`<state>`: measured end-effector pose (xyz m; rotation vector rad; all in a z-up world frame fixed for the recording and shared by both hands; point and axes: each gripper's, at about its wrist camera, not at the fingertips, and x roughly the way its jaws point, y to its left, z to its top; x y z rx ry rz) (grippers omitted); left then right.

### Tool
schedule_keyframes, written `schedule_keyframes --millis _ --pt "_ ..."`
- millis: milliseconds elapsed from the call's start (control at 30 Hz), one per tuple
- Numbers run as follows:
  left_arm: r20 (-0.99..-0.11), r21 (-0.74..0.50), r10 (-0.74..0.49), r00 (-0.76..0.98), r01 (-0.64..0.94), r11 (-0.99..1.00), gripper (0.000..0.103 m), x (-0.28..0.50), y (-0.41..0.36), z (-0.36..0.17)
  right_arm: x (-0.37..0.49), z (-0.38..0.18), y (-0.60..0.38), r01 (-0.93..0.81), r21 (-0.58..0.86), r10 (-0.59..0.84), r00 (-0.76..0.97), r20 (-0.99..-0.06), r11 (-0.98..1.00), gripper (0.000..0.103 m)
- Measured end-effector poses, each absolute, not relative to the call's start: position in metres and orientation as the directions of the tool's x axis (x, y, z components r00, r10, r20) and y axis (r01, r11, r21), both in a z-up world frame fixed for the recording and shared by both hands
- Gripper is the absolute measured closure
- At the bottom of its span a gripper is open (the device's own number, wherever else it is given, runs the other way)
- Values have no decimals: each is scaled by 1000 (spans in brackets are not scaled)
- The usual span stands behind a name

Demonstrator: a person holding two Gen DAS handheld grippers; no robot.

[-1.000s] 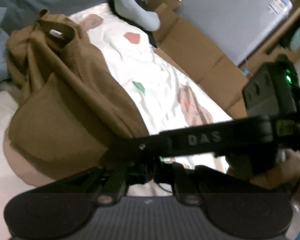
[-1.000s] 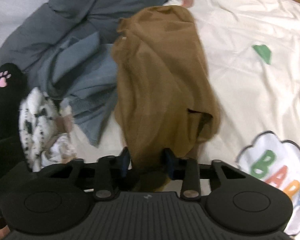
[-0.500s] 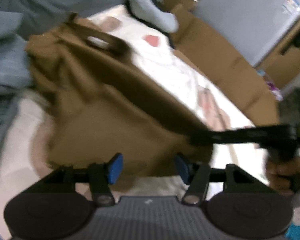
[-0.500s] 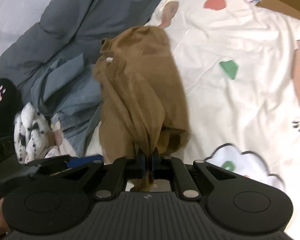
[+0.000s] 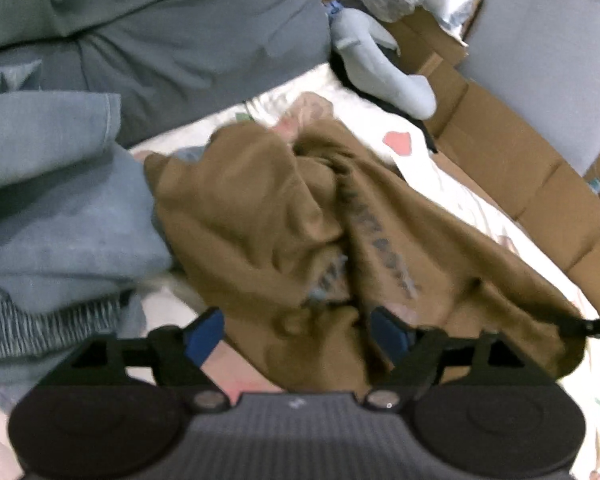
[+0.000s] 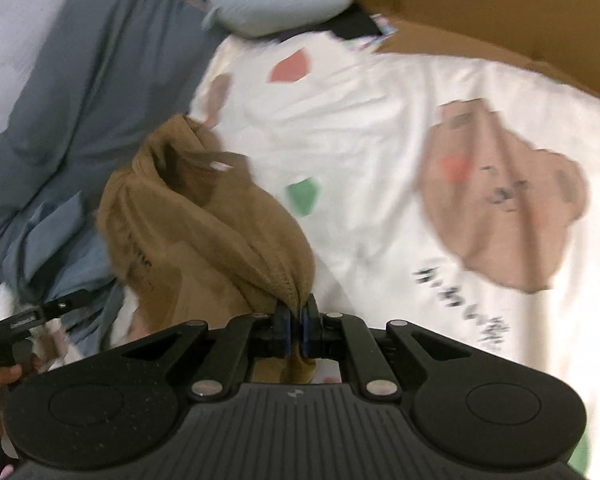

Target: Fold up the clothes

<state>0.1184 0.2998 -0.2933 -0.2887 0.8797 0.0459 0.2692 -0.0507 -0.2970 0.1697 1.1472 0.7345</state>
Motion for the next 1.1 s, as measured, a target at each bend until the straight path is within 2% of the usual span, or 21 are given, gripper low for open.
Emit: schedule_keyframes --millis 300,467,767,867,933,1000,1100 --pt "-785 -177 -19 619 -195 965 15 152 318 -308 312 -292 -104 -332 452 552 341 -761 828 100" --pt "-789 -162 4 615 -214 963 10 168 327 -317 339 -279 -129 -283 428 512 426 -746 859 100" --pt "-806 -164 -18 592 -194 967 9 194 325 -336 378 -289 -157 -204 319 379 510 -772 925 98" --pt "-812 -167 -28 583 -186 968 9 202 324 -343 378 -297 -154 -196 275 337 503 -796 941 89" --pt "-812 -168 -37 583 -172 971 9 206 322 -348 370 -302 -149 -213 285 354 478 -804 935 68" --pt "-805 -177 -45 591 -167 970 8 209 322 -354 363 -306 -144 -229 295 370 453 -811 928 57" --pt "-808 -185 -46 588 -177 967 7 214 323 -365 352 -313 -137 -254 311 393 415 -821 916 50"
